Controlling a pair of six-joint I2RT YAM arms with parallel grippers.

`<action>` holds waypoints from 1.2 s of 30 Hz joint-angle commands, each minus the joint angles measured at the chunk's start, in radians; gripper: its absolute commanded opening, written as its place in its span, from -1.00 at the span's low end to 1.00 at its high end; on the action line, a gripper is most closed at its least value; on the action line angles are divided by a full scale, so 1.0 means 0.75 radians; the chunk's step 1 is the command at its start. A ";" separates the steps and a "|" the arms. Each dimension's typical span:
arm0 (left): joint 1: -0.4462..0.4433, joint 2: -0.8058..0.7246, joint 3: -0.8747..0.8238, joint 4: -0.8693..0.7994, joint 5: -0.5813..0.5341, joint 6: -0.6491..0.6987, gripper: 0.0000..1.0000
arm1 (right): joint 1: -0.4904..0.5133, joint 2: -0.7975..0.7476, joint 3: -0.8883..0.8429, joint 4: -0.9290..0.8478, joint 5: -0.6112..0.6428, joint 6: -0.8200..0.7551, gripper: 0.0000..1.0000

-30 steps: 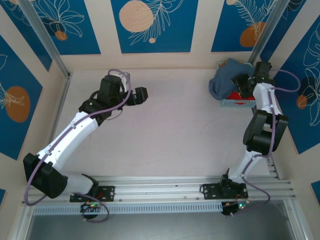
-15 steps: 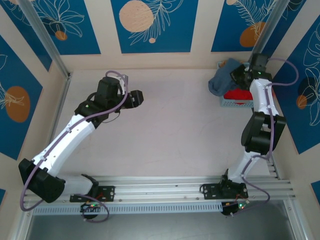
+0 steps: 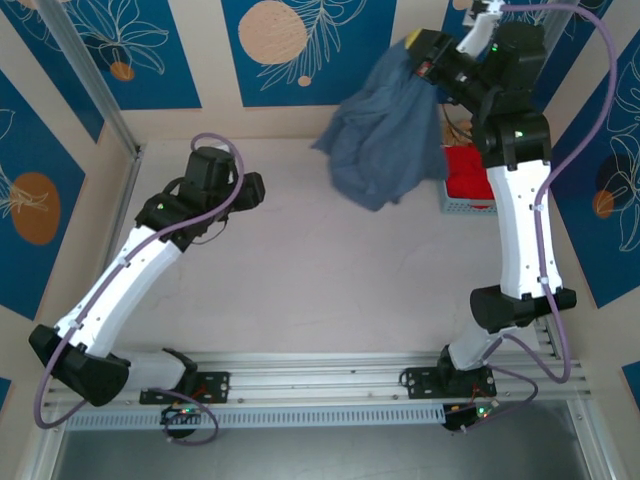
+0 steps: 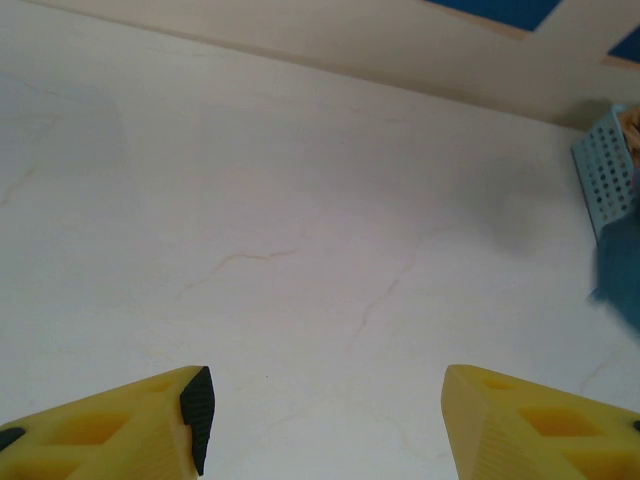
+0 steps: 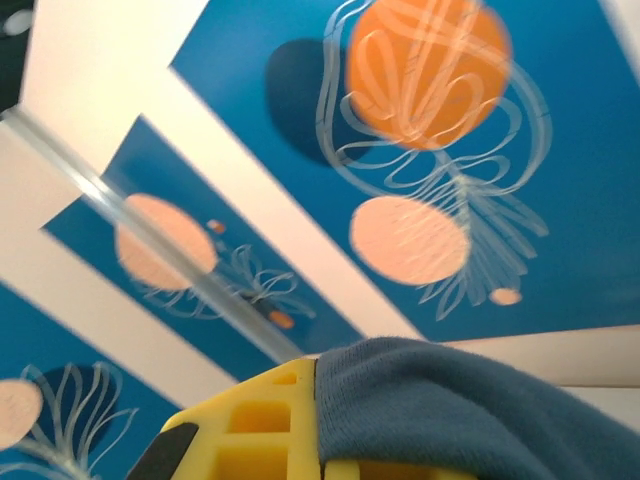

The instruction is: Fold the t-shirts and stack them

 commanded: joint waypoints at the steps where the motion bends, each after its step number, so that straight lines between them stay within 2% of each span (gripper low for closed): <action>1: -0.001 -0.047 0.062 -0.113 -0.117 -0.039 0.28 | 0.087 0.076 -0.041 -0.079 0.002 0.025 -1.00; 9: 0.016 -0.107 0.047 -0.210 -0.076 -0.133 0.39 | 0.241 0.069 -0.238 -0.136 0.019 0.089 -1.00; 15: 0.024 -0.135 -0.066 -0.258 -0.006 -0.253 0.41 | 0.414 0.035 -0.756 -0.264 0.001 0.234 -1.00; 18: 0.026 -0.121 -0.149 -0.281 0.091 -0.348 0.41 | 0.447 -0.022 -1.033 -0.353 0.079 0.307 -1.00; 23: 0.026 -0.089 -0.435 -0.124 0.351 -0.592 0.41 | 0.363 -0.185 -1.338 -0.441 0.218 0.285 -1.00; 26: 0.026 -0.059 -0.564 -0.012 0.380 -0.692 0.56 | 0.288 -0.266 -1.421 -0.523 0.291 0.255 -1.00; 28: 0.032 -0.015 -0.602 0.092 0.394 -0.725 0.70 | 0.239 -0.326 -1.496 -0.525 0.274 0.250 -1.00; 31: 0.037 0.111 -0.610 0.248 0.435 -0.745 0.81 | 0.181 -0.367 -1.584 -0.498 0.203 0.249 -1.00; 36: 0.036 0.408 -0.532 0.363 0.549 -0.700 0.78 | 0.103 -0.382 -1.666 -0.473 0.143 0.262 -1.00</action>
